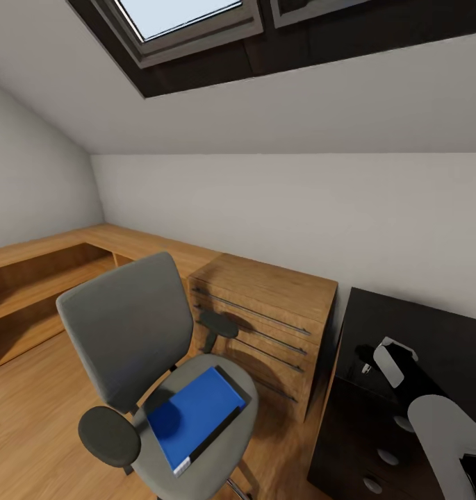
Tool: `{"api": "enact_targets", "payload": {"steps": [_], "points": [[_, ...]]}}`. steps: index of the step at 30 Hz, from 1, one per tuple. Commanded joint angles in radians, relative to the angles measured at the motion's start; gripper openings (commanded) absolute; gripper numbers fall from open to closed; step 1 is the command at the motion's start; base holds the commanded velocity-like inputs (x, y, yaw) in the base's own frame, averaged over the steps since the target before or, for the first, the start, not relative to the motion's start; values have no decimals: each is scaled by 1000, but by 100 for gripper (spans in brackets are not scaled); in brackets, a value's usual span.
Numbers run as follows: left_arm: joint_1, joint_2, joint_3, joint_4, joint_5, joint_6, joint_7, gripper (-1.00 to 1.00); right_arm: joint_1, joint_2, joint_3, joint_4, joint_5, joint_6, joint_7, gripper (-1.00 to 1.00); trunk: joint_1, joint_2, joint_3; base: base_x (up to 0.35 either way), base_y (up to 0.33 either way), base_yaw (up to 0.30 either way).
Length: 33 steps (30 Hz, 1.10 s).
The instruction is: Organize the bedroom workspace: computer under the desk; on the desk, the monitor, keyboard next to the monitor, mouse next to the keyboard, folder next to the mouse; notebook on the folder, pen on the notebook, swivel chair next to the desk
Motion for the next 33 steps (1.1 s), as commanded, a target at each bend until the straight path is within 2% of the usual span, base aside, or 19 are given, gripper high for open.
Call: {"api": "enact_targets", "payload": {"steps": [1, 6, 17, 21, 23, 25, 26, 28, 29, 33], "points": [[0, 0, -9, -1, 2, -1, 8, 100, 0, 0, 0, -3, -10, 3, -7, 100, 0, -1, -1, 0, 0, 0], [0, 0, -9, -1, 2, 1, 8, 100, 0, -1, 0, -11, -10, 3, -7, 100, 0, -1, -1, 0, 0, 0], [0, -1, -10, -1, 2, 3, 7, 100, 1, -2, -3, -187, -13, 27, -12, 100, 0, -1, -1, 0, 0, 0], [0, -1, -10, -1, 2, 4, 7, 100, 9, -1, -3, -311, -15, 64, -17, 100, 0, -1, -1, 0, 0, 0], [0, -1, -9, -1, 2, 5, 7, 100, 46, 5, -3, -424, -18, 104, -19, 100, 0, -1, -1, 0, 0, 0], [0, -1, -9, -1, 2, 5, 7, 100, 76, 9, -3, -483, -20, 130, -20, 100, 0, -1, -1, 0, 0, 0], [0, -1, -9, -1, 2, 5, 7, 100, 101, 21, -2, -535, -22, 159, -20, 100, 0, -1, -1, 0, 0, 0], [0, -1, -9, -1, 2, 5, 7, 100, 111, 48, 1, -562, -19, 176, -20, 100, 0, -1, -1, 0, 0, 0], [0, -2, -9, -1, 2, 6, 7, 100, 115, 82, 14, -595, -16, 192, -21, 100, 0, -1, -1, 0, 0, 0], [0, -1, -9, -1, 2, 6, 7, 100, 120, 123, 55, -630, -13, 212, -26, 100, 0, -1, -1, 0, 0, 0]]}}
